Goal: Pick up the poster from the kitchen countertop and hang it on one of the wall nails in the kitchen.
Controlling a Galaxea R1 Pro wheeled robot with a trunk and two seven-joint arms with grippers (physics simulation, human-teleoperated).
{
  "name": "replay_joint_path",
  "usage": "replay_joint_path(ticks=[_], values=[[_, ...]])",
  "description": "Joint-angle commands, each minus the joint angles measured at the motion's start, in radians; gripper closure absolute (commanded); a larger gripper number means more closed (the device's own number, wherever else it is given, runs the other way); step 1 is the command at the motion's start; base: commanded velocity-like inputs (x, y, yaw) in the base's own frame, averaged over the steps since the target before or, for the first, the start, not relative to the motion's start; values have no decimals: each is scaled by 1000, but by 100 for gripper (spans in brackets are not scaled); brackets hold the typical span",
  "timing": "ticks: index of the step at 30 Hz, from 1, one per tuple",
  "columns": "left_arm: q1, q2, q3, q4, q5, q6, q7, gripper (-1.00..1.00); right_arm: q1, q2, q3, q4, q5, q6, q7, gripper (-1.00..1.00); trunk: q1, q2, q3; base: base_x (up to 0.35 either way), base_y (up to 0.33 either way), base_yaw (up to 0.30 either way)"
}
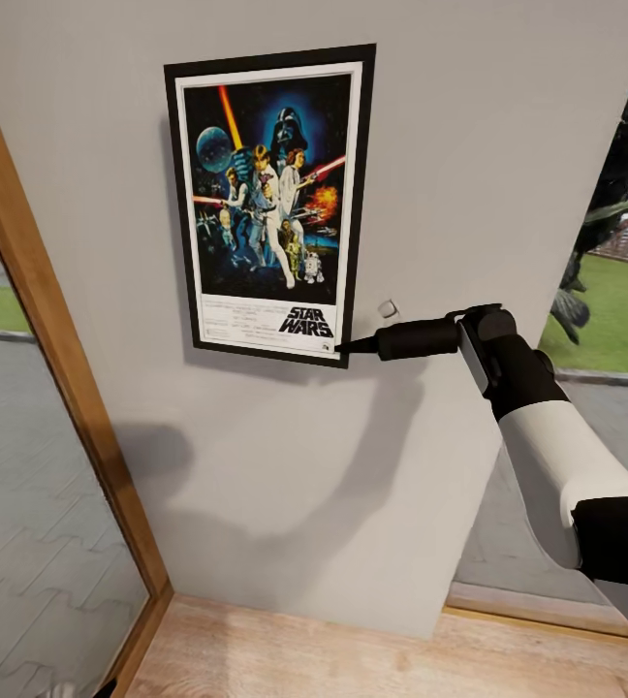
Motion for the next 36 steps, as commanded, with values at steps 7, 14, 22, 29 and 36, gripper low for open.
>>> replay_joint_path(ticks=[7,14,22,29,36], values=[[-1,6,5,2,-5,-6,-3,-100,-1,-1,1,0,0,10,3,100,1,-2,-2,39,0,0],[-1,7,6,2,-4,-6,-2,-100,-1,-2,1,0,-2,7,1,100,1,-2,-2,1,0,0],[-1,7,6,2,-4,-6,-2,-100,-1,-2,1,0,-2,7,1,100,1,-2,-2,0,0,0],[-1,15,5,2,-4,-6,-4,-100,0,-1,-10,1,-2,8,0,100,1,-2,-2,8,0,0],[-1,17,5,2,-4,-6,-4,-100,0,-1,-12,1,-2,8,0,100,1,-2,-2,110,0,0]])
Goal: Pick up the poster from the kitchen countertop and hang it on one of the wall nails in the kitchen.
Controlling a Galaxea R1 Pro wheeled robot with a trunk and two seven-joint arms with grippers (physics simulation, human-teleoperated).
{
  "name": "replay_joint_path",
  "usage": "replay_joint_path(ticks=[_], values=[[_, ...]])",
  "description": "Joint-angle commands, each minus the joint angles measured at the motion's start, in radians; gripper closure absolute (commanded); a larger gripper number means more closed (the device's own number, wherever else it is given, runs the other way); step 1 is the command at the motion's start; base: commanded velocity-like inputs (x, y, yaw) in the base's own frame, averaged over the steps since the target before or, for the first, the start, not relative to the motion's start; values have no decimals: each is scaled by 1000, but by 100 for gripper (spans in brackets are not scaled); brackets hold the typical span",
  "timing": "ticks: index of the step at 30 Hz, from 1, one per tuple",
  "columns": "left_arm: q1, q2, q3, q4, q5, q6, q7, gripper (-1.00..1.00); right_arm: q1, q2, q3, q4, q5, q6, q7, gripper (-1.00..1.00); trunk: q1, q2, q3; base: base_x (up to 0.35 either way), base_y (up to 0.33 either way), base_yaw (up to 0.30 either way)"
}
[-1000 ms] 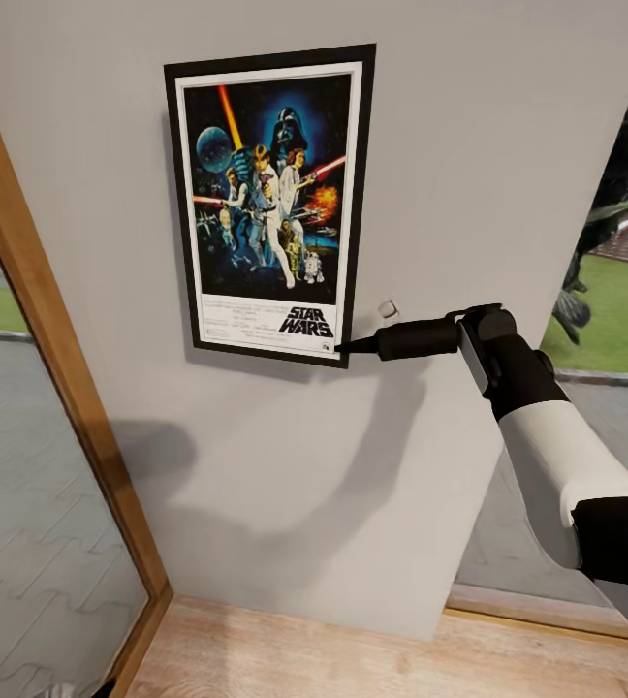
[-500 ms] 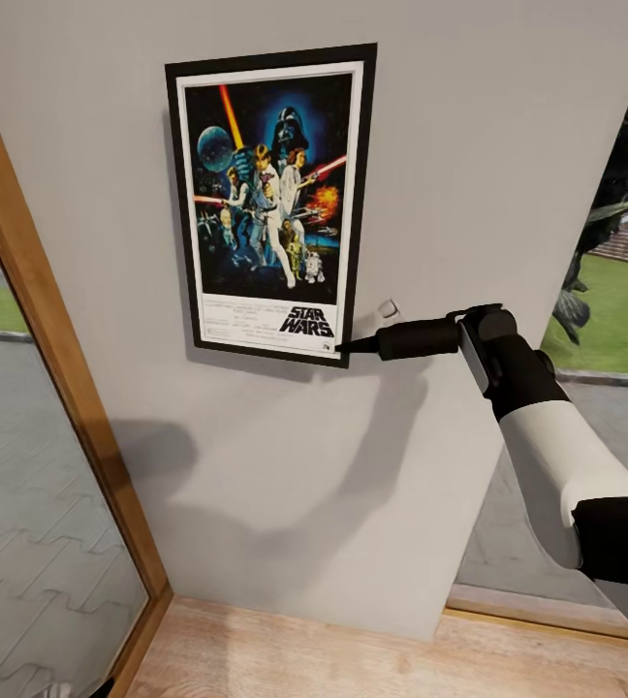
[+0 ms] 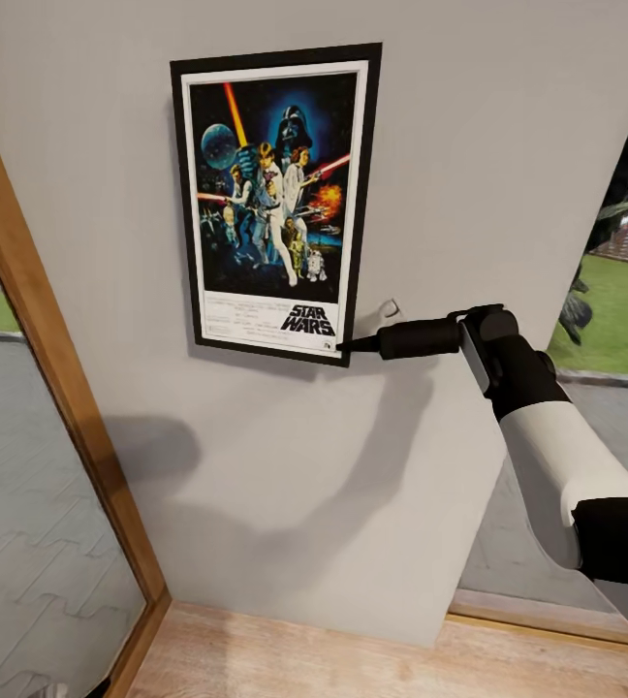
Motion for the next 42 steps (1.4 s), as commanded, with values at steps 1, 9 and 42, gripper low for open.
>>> replay_joint_path(ticks=[1,9,42], values=[[-1,0,5,2,-5,-6,-3,-100,-1,-1,1,0,0,10,3,100,1,-2,-2,48,0,0],[-1,0,5,2,-5,-6,-3,-100,-1,-1,1,0,0,10,3,100,1,-2,-2,14,0,0],[-1,0,5,2,-5,-5,-3,-100,-1,-2,1,0,0,12,3,-100,1,-2,-2,38,0,0]])
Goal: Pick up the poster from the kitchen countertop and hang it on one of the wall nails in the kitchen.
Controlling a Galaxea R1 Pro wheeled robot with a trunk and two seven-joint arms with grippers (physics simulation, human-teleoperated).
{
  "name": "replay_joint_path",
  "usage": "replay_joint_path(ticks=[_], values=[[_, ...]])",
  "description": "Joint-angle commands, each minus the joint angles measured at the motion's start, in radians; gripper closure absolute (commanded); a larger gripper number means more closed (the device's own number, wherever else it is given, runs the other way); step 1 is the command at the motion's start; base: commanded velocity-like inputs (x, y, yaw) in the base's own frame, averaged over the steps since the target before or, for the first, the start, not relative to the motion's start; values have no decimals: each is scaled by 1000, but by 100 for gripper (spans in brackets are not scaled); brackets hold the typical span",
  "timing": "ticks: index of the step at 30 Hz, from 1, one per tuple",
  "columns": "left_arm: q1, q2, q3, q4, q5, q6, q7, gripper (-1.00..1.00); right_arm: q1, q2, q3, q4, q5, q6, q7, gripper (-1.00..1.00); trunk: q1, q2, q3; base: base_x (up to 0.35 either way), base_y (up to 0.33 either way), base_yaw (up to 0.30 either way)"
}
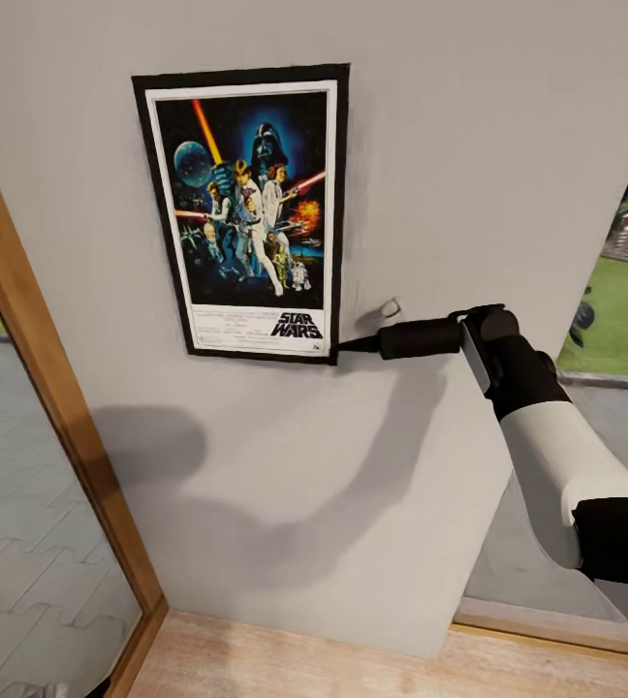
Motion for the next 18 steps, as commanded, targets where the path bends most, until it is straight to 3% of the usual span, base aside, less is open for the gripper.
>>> replay_joint_path(ticks=[1,6,18], values=[[-1,0,5,2,-5,-6,-2,-100,-1,0,-3,-1,1,8,3,-100,1,-2,-2,20,0,0],[-1,0,5,2,-5,-6,-1,-100,-1,0,-33,0,1,12,3,-100,1,-2,-2,8,0,0],[-1,0,5,2,-5,-6,-1,-100,-1,1,-35,0,1,13,3,-100,1,-2,-2,0,0,0]])
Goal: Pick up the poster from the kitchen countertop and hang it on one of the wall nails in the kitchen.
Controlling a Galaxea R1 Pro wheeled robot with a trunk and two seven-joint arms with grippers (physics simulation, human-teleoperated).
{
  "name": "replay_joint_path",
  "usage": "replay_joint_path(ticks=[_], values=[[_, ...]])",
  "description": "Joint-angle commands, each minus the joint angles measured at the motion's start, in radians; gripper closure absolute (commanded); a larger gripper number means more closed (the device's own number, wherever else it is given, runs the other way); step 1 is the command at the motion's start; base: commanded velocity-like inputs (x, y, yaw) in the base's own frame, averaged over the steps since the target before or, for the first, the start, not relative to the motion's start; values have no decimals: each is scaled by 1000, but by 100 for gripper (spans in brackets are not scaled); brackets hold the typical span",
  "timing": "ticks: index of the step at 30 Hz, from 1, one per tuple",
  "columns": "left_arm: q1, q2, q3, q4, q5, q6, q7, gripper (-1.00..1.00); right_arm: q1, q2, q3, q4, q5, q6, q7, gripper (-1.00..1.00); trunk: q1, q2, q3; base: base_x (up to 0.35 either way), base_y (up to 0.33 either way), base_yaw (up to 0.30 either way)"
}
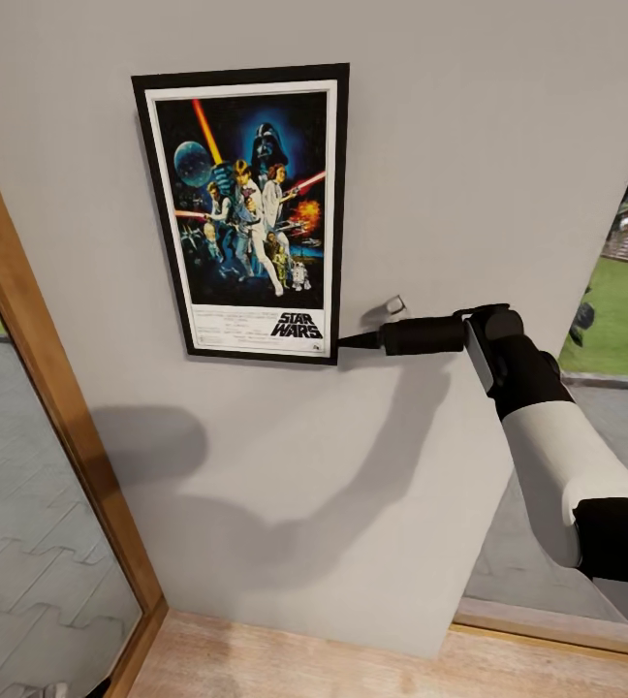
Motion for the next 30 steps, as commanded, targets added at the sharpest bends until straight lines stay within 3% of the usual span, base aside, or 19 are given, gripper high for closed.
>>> replay_joint_path(ticks=[1,11,28,30], values=[[-1,0,5,2,-5,-6,-3,-100,-1,-1,1,0,1,9,3,-100,1,-2,-2,0,0,0],[-1,0,5,2,-5,-6,-3,-100,-1,-1,1,0,1,9,4,-100,1,-2,-2,-38,0,0],[-1,0,5,2,-6,-7,-5,-100,16,-3,3,-7,-2,-27,11,-100,1,-2,-2,-293,0,0],[-1,0,3,0,-8,-9,-8,-100,127,-4,-3,-163,1,-52,32,-100,1,-2,-2,-23,0,0]])
